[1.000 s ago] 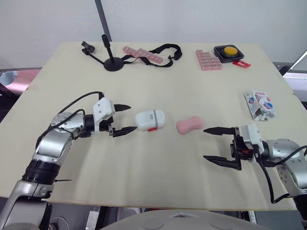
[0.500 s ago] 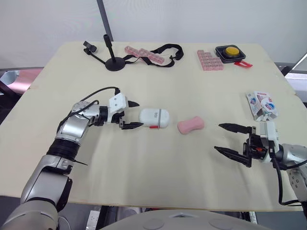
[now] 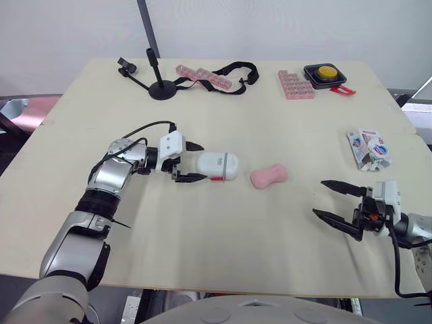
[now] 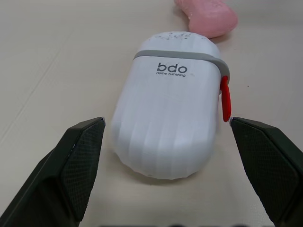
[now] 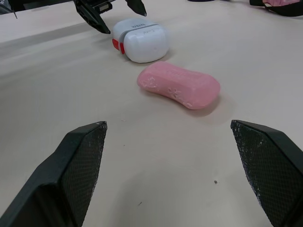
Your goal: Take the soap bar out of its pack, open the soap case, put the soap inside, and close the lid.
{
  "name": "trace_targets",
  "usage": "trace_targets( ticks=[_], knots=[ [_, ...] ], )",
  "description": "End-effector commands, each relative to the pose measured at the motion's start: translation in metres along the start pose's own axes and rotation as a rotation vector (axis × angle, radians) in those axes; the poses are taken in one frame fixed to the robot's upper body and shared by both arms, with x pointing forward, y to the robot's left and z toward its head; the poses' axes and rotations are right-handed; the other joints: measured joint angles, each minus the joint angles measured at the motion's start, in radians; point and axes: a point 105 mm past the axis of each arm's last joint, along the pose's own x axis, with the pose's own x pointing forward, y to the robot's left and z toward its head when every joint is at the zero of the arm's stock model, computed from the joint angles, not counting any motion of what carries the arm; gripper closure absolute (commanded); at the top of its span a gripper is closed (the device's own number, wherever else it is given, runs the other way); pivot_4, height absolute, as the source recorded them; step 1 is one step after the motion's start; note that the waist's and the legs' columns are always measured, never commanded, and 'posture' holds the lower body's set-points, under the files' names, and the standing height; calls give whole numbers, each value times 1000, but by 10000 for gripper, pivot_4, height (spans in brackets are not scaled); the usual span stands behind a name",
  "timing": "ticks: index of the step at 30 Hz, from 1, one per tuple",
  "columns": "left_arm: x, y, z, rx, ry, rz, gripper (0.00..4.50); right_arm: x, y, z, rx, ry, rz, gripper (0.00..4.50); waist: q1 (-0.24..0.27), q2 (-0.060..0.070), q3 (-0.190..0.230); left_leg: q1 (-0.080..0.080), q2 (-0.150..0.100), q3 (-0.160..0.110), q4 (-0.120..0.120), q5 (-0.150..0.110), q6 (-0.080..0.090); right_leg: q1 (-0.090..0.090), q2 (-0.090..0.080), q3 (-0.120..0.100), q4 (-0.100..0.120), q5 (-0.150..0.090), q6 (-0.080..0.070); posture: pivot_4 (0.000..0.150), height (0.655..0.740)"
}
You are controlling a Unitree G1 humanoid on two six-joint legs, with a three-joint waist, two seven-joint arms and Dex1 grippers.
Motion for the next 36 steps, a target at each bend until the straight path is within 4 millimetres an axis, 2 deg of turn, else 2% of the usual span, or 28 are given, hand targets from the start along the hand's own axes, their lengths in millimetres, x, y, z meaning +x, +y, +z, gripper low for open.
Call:
trace_targets(
  ticks=[1,12,21,34,35,36],
  knots=[
    [4,1,5,45,-2,-20,0,-3,-4,5,-39,-2,-7,332,1,0,0,0,0,0,0,0,0,0,0,0,0,0,0,1500,7395],
    [17,-1,6,34,-11,-54,0,-5,-2,3,-37,15,-3,332,8,0,0,-1,0,0,0,0,0,0,-1,-3,0,0,0,1500,7395],
    [20,1,0,38,6,-28,0,-6,0,2,-39,24,-2,332,10,0,0,-2,0,-1,0,0,1,0,-1,-4,-1,0,0,1500,7395],
    [25,-2,5,37,-23,-49,0,-5,-1,3,-43,33,6,332,10,0,0,-2,-1,-1,0,0,1,0,-1,-5,-2,0,0,1500,7395],
    [25,-2,5,37,-23,-51,4149,-5,-1,4,-43,32,6,0,10,0,0,-3,-1,-2,0,0,1,0,-1,-5,-2,0,0,1500,7395],
    [25,-2,5,39,-22,-51,5603,-5,-1,4,-43,32,7,0,10,0,0,-3,-1,-2,0,0,1,0,-1,-5,-2,0,0,1500,7395]
  ],
)
